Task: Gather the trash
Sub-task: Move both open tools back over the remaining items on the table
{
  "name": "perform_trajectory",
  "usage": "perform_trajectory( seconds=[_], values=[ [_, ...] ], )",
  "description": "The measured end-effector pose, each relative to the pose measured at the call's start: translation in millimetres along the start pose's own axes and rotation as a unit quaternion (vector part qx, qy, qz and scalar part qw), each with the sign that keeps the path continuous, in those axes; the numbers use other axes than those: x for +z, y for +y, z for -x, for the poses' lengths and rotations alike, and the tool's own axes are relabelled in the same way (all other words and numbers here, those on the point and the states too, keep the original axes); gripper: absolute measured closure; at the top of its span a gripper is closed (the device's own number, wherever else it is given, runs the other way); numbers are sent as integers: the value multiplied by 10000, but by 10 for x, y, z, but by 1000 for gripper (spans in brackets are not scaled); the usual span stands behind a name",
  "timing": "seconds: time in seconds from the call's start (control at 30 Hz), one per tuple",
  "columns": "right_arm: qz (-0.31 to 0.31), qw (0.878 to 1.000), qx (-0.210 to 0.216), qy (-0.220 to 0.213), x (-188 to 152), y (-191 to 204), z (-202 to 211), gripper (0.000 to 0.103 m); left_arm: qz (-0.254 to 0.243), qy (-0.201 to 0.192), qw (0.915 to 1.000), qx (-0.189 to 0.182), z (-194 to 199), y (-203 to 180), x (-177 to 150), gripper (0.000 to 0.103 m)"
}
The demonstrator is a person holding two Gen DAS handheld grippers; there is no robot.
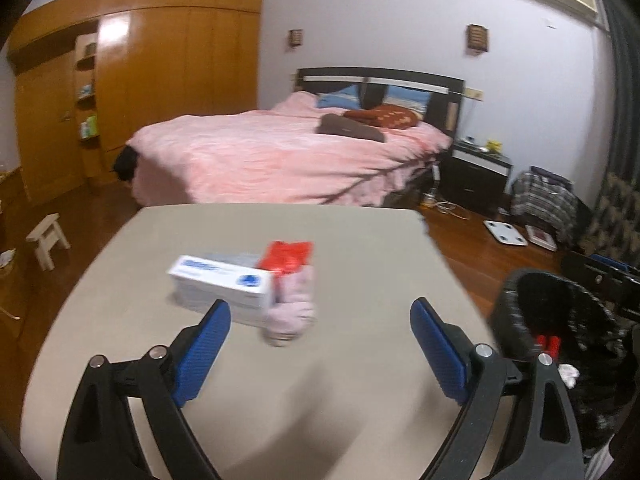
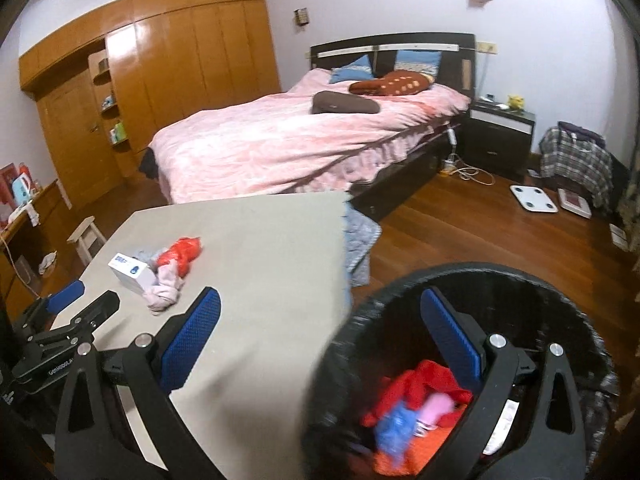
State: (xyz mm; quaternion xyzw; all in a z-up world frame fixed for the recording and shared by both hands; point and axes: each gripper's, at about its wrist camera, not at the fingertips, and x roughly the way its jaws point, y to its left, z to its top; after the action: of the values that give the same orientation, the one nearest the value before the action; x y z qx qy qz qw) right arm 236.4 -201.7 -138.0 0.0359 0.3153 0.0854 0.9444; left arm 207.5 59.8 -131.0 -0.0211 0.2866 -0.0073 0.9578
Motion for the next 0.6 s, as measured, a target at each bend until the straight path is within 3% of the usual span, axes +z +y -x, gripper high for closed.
perform_trajectory(
  seconds=[0.6],
  values=[
    [396, 9952, 592, 664, -161, 1208, -1180, 6, 355, 192, 9954, 865, -268, 1116, -198, 13]
  ],
)
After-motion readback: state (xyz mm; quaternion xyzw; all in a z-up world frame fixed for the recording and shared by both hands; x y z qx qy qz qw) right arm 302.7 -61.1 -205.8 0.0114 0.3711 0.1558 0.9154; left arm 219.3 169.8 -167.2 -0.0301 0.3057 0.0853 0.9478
